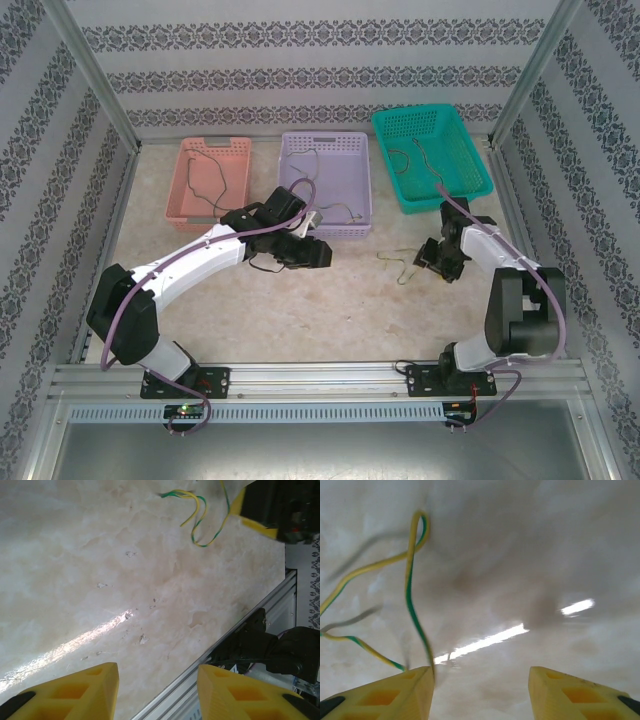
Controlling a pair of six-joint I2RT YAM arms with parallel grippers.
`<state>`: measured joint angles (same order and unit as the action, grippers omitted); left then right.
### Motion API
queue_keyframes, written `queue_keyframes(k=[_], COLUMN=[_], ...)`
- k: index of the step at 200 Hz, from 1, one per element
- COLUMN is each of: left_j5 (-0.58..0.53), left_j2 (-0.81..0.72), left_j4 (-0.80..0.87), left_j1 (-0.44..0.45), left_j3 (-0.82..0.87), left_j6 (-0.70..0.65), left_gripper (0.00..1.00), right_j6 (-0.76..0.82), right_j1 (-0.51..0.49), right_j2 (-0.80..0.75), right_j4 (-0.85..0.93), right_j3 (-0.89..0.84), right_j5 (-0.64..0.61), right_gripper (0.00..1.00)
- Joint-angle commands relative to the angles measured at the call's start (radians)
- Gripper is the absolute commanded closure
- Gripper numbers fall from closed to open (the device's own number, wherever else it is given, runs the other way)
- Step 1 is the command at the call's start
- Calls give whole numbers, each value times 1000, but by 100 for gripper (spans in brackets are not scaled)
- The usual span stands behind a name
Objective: Untangle the cables
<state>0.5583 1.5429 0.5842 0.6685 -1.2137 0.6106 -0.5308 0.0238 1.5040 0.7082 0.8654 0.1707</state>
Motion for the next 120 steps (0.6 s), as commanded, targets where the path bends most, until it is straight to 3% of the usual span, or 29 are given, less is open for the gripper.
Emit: queue_keyframes(k=[1,41,57,74,93,120], left_j5=[25,23,20,24,29,40], left_j2=[-6,-16,-21,-23,-26,-36], left_j4=[-41,-56,-58,-57,-49,-51], left_j1=[10,13,15,17,20,20], left_j3=[0,15,19,16,8,-17], left_j6=[15,29,33,37,43,90], left_gripper=[53,53,53,53,52,48], right_j6=[-101,-124,-128,-133,-108,-27], right_j1=[-1,1,1,-1,-40,-205], right_j2=[28,80,94,75,-23,-186], right_j4=[-140,-168,-178,-188,-142,56], right_j3=[-5,-11,-18,-29,-2,147], right_j5=[173,175,172,171,127,-53], right_gripper=[47,59,75,100,100,100])
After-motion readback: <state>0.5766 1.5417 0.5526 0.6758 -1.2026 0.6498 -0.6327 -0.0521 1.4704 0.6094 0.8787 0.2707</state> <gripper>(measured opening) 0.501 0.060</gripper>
